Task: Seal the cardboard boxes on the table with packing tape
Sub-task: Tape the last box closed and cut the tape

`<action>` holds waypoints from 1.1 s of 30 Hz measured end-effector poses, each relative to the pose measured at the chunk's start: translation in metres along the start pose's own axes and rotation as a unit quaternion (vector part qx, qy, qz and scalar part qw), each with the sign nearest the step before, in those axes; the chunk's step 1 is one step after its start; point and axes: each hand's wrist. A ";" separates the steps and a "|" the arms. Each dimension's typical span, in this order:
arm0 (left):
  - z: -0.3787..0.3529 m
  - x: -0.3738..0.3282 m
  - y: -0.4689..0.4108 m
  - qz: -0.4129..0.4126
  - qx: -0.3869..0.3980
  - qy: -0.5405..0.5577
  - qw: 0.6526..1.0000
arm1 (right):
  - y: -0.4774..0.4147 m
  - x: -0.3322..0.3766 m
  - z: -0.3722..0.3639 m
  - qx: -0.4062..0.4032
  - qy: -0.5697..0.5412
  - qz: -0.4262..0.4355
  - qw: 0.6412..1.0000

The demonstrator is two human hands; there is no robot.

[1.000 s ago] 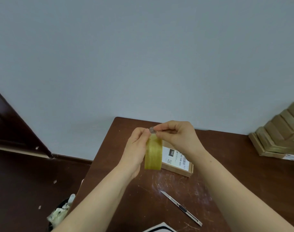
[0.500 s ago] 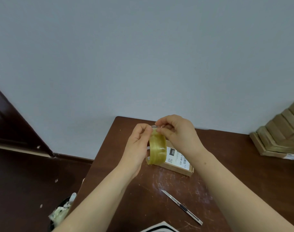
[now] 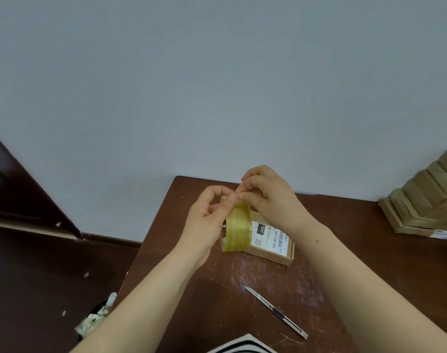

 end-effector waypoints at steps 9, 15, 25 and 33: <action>-0.006 0.009 -0.003 -0.008 -0.031 -0.037 0.999 | 0.001 -0.021 0.004 0.002 -0.197 -0.133 0.971; -0.017 0.016 -0.009 0.035 -0.053 0.005 0.998 | 0.011 -0.035 -0.001 0.044 -0.298 -0.230 0.925; -0.035 0.048 -0.040 0.084 0.006 -0.184 0.979 | 0.047 -0.083 0.004 0.053 -0.147 -0.289 0.944; -0.016 0.081 -0.057 0.136 -0.043 -0.216 0.966 | 0.091 -0.181 -0.025 0.153 0.212 -0.422 0.868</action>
Point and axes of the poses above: each hand's wrist, its own y-axis away from the middle knuckle, its own z-axis out of the back of the hand, x = y × z, and after that the axes turned 15 degrees about y, right-handed
